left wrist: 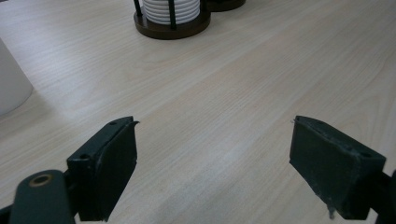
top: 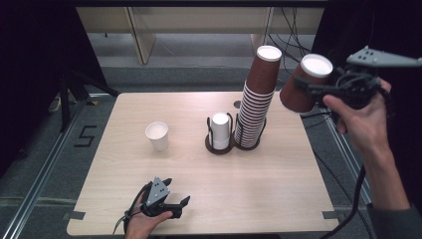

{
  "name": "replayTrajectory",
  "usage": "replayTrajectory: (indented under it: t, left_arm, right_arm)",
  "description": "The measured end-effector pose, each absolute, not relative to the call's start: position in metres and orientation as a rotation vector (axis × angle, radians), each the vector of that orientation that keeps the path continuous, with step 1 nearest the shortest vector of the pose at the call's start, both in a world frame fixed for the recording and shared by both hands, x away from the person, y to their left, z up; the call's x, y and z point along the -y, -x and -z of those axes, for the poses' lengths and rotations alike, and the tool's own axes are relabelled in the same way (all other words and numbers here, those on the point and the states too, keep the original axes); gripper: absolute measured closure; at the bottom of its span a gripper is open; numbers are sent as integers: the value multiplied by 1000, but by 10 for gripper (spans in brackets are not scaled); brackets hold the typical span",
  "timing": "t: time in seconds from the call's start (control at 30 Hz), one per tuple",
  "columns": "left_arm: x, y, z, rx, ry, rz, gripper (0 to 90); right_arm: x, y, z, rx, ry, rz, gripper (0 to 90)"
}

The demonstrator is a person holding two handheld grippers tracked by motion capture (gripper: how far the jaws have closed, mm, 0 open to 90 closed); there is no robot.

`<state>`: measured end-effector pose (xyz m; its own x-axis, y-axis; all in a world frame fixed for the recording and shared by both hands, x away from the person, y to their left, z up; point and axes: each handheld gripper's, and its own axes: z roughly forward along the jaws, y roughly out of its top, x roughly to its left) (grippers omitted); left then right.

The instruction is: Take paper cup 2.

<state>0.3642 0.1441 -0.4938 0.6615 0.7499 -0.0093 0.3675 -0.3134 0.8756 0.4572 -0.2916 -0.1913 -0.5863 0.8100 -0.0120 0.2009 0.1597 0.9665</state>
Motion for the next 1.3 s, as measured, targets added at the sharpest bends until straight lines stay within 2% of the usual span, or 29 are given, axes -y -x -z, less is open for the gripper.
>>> replayTrajectory:
  t: [0.3,0.8,1.3]
  left_arm:
    - [-144,-365,494,-865,-1908,-502,148]
    - [-143,-365,493,-844,-1863,-505,148]
    - [-141,-364,491,-790,-1820,-484,147]
  right_arm:
    - [272,-444,255,-1988,-943,-1504,213]
    - [216,-446,358,-2153,-897,-1609,213]
    - [182,-441,397,-2289,-842,-1596,213]
